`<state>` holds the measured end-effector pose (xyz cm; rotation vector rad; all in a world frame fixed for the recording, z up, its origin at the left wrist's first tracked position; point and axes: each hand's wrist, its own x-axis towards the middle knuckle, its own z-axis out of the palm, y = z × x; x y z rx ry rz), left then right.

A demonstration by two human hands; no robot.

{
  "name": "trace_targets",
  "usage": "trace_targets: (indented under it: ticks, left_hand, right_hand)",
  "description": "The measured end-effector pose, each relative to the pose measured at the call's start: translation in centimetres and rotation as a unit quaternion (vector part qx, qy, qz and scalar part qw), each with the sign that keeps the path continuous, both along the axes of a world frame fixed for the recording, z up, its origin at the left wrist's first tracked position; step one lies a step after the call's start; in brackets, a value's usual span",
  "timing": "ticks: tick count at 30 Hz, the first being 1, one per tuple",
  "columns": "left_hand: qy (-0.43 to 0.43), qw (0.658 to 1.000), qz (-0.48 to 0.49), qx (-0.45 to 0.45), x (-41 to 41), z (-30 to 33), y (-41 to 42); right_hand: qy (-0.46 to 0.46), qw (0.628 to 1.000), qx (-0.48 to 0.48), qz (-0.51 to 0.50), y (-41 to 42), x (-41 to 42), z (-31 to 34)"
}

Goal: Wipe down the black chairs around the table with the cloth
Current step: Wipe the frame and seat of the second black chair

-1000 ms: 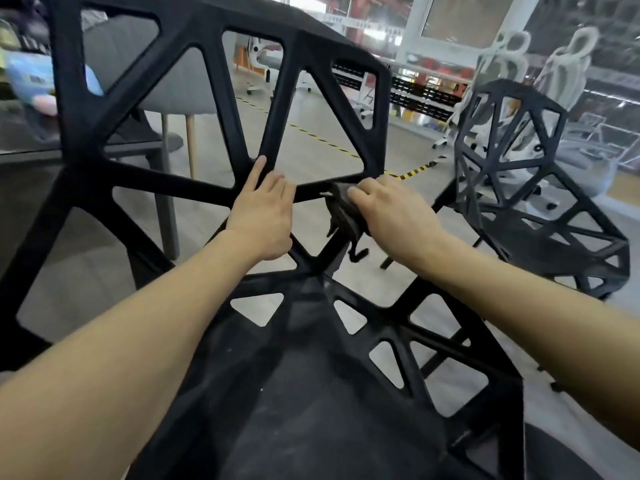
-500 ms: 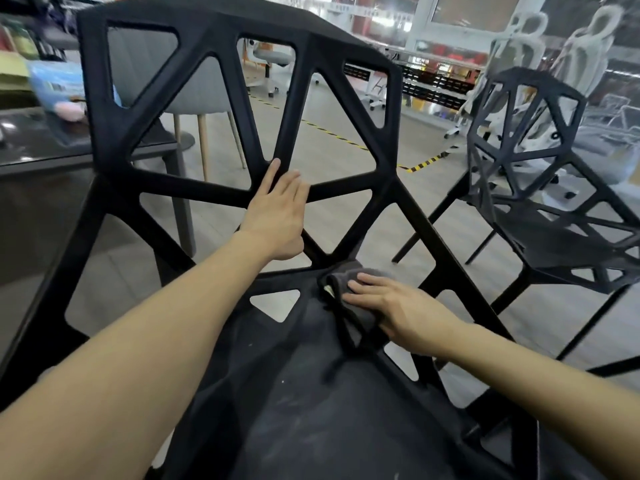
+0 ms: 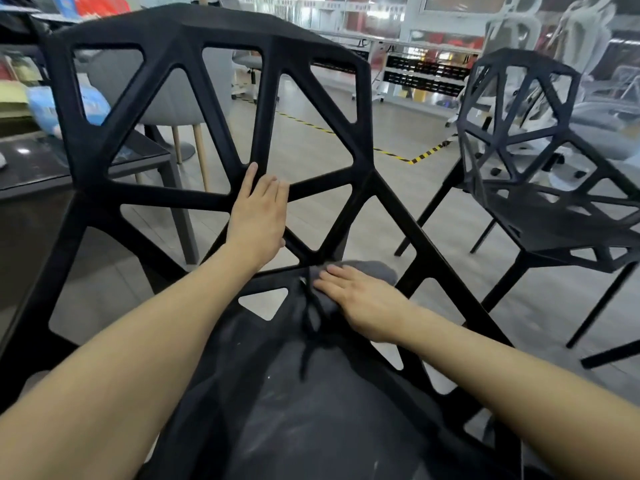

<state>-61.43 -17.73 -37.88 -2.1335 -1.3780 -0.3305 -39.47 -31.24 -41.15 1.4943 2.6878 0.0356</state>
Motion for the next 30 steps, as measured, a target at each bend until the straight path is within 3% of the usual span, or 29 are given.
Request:
trace_targets:
  ticks: [3, 9, 14, 17, 23, 27, 30]
  left_hand:
    - [0.007, 1.0, 0.012, 0.004, 0.0, 0.2, -0.3]
    - [0.007, 1.0, 0.027, -0.005, 0.2, 0.2, -0.6]
    - [0.005, 0.999, 0.032, -0.012, 0.4, 0.3, -1.0]
    - [0.007, 0.999, 0.033, -0.01, 0.0, 0.4, -1.1]
    - [-0.01, 0.999, 0.03, -0.023, 0.5, 0.2, -1.0]
    - [-0.005, 0.998, 0.045, -0.031, 0.5, 0.0, -1.1]
    - [0.005, 0.999, 0.042, -0.031, 0.1, 0.1, -0.8]
  right_hand:
    - [0.014, 0.999, 0.007, -0.031, 2.7, -2.3, -1.3]
    - [-0.006, 0.999, 0.025, 0.025, -3.7, 3.2, 1.0]
    - [-0.014, 0.999, -0.008, -0.028, 2.8, -2.4, -1.1]
    - [-0.011, 0.999, 0.007, -0.036, 2.2, -2.5, 0.5]
    - [-0.145, 0.988, 0.034, 0.038, -4.3, 3.0, 2.5]
    - [-0.117, 0.993, 0.017, -0.007, 0.0, -1.3, -0.1]
    - [-0.114, 0.993, 0.026, -0.013, -1.2, -0.6, 1.8]
